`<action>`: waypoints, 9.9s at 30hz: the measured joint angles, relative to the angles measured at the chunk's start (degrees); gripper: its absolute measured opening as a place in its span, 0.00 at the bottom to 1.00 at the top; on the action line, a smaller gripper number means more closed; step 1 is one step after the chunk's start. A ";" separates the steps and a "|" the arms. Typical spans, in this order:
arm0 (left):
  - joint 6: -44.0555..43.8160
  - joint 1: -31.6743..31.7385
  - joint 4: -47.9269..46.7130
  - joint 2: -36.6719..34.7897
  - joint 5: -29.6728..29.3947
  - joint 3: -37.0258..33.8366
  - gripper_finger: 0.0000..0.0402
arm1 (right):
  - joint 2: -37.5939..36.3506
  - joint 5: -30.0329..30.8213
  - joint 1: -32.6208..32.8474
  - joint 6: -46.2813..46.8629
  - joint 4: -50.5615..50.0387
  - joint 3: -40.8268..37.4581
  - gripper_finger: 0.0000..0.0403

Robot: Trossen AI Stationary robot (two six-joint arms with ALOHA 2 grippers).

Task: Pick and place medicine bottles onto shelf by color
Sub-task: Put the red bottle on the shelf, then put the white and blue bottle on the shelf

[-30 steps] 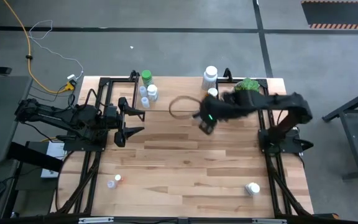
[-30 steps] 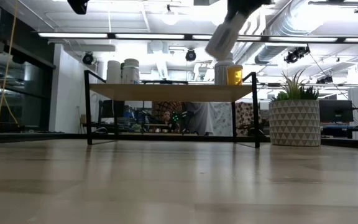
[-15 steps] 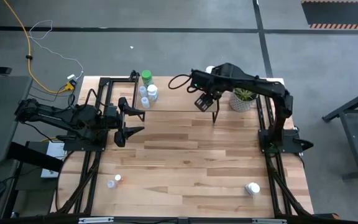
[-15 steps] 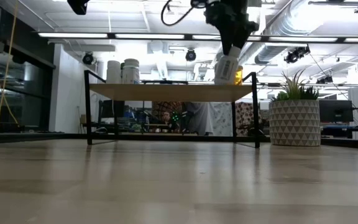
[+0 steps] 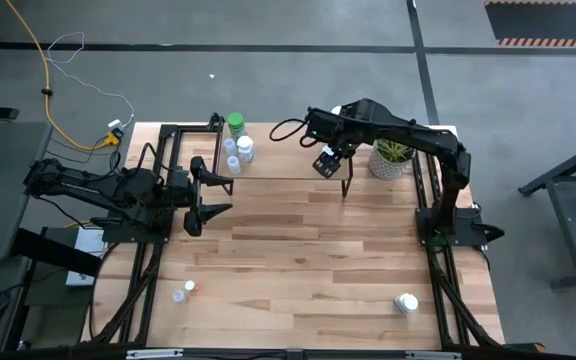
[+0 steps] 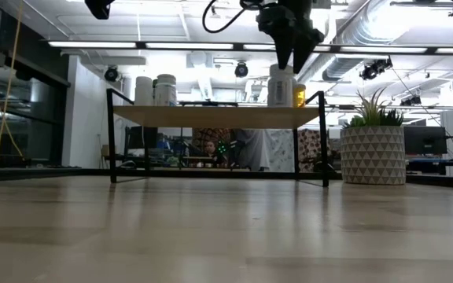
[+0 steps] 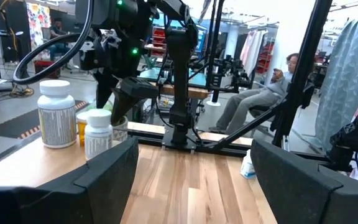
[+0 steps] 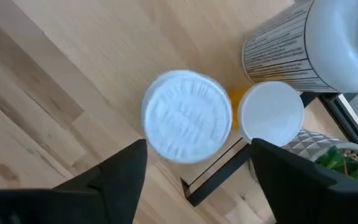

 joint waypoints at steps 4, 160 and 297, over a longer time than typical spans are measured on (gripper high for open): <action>0.00 -0.02 -0.01 0.00 0.00 0.00 0.75 | 0.00 0.00 0.00 -1.60 1.41 0.00 0.72; 3.52 34.21 -80.17 62.73 6.95 65.79 0.28 | -31.85 22.05 39.91 14.20 48.29 -55.45 0.72; 6.03 -9.88 8.21 -2.25 -8.87 -6.34 0.65 | -19.50 0.08 55.50 44.43 30.83 -38.58 0.37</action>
